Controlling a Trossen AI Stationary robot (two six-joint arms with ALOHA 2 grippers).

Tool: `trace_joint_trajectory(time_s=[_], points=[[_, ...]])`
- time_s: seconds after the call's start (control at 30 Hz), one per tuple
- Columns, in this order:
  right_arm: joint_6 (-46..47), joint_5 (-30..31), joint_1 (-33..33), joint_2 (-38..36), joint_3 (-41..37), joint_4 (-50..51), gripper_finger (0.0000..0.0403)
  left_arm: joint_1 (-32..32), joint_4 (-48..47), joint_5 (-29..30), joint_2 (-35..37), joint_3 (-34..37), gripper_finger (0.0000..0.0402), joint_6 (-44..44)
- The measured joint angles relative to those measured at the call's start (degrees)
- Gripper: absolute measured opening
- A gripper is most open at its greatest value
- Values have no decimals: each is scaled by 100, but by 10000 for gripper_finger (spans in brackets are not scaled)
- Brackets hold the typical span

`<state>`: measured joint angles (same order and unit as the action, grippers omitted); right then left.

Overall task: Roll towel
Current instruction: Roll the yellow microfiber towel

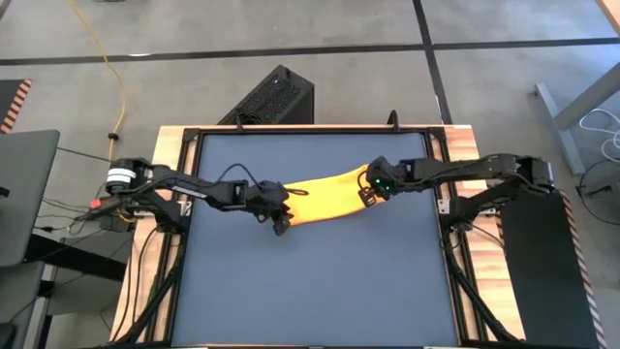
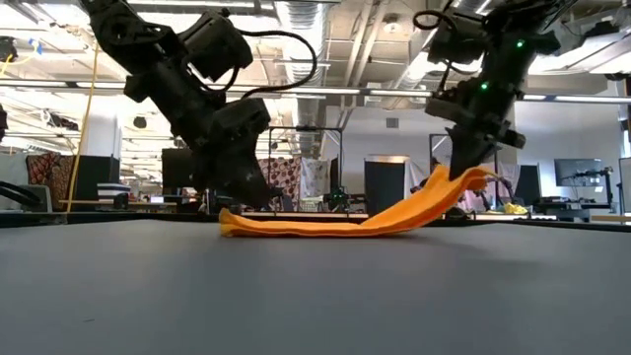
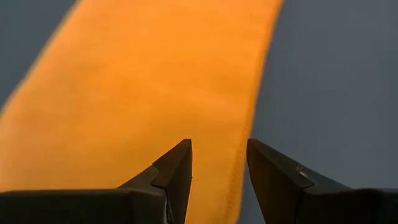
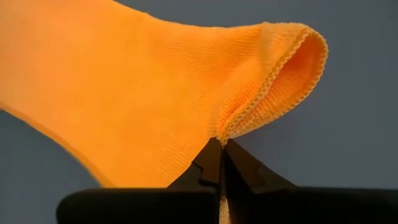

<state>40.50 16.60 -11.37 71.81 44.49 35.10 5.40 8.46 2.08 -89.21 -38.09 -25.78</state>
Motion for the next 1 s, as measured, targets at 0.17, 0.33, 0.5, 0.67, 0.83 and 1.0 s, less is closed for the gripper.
trace_joint_trajectory(time_s=[0.17,0.33,0.5,0.67,0.83,1.0], points=[[139,-18,6,66,0,252,37,-134,-95,125,-13,-2,142,242],[-126,-22,-101,-5,0,416,68,-137,-204,158,-13,-2,142,245],[-311,-40,-313,-228,0,530,102,-27,194,165,186,-63,142,438],[-350,-55,-462,-402,0,771,136,233,245,224,203,-310,142,727],[-348,-59,-534,-420,0,963,176,553,158,224,192,-350,142,956],[-229,-342,-471,-422,0,774,206,832,-89,122,190,-348,142,1074]])
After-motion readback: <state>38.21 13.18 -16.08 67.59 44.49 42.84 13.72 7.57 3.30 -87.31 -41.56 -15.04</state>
